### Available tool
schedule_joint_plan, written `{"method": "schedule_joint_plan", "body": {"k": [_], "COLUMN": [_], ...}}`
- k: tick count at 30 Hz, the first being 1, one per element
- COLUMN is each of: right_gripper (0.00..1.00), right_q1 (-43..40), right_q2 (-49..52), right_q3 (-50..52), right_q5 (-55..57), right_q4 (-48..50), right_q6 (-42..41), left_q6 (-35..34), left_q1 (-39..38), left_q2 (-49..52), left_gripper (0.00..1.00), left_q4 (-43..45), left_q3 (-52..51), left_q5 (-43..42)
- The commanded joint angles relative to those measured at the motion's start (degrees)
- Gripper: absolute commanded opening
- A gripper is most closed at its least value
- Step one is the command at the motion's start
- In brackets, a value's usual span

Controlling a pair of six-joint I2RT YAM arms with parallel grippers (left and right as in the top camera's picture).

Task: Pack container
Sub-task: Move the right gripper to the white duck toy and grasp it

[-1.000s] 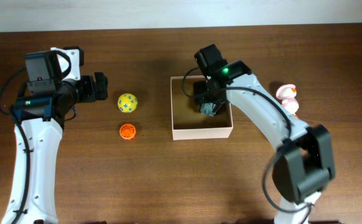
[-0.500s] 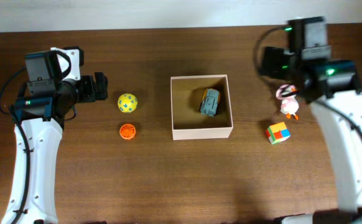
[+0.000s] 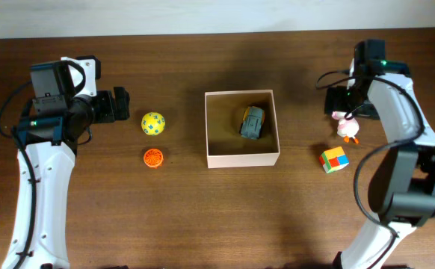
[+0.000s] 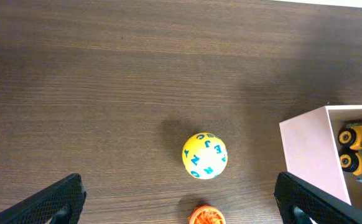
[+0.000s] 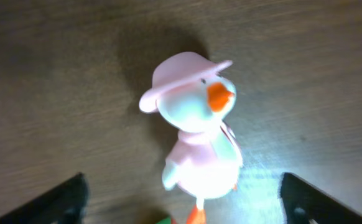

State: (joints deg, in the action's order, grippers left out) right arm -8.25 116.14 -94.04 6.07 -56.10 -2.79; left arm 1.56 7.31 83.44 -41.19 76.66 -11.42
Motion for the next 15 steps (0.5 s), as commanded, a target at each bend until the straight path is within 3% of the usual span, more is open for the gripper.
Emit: {"method": "schedule_joint_plan", "body": {"k": [1, 5, 6, 10, 15], "right_gripper": [0.84, 0.72, 0.6, 0.36, 0.25], "right_q1": [-1.3, -1.8, -1.9, -1.8, -1.0], "right_q2": [3.0, 6.7, 7.2, 7.4, 4.0], "right_q3": [0.1, 0.1, 0.1, 0.1, -0.3], "right_q5": [-1.4, -1.4, -1.4, -1.4, -1.4], "right_q4": [1.1, 1.0, 0.9, 0.4, -0.9], "right_q6": [1.5, 1.3, 1.3, 0.6, -1.1], "left_q6": [0.7, 0.7, 0.7, 0.7, 0.7], "left_q1": [0.3, 0.3, 0.3, 0.3, 0.3], "left_q2": [0.3, 0.3, 0.3, 0.3, 0.3], "left_gripper": [0.99, 0.99, 0.99, 0.99, 0.99], "left_q4": [-0.1, -0.1, -0.1, -0.1, -0.1], "left_q3": [1.2, 1.2, 1.2, 1.2, 1.2], "left_q5": [-0.8, -0.8, -0.8, -0.8, -0.8]}}
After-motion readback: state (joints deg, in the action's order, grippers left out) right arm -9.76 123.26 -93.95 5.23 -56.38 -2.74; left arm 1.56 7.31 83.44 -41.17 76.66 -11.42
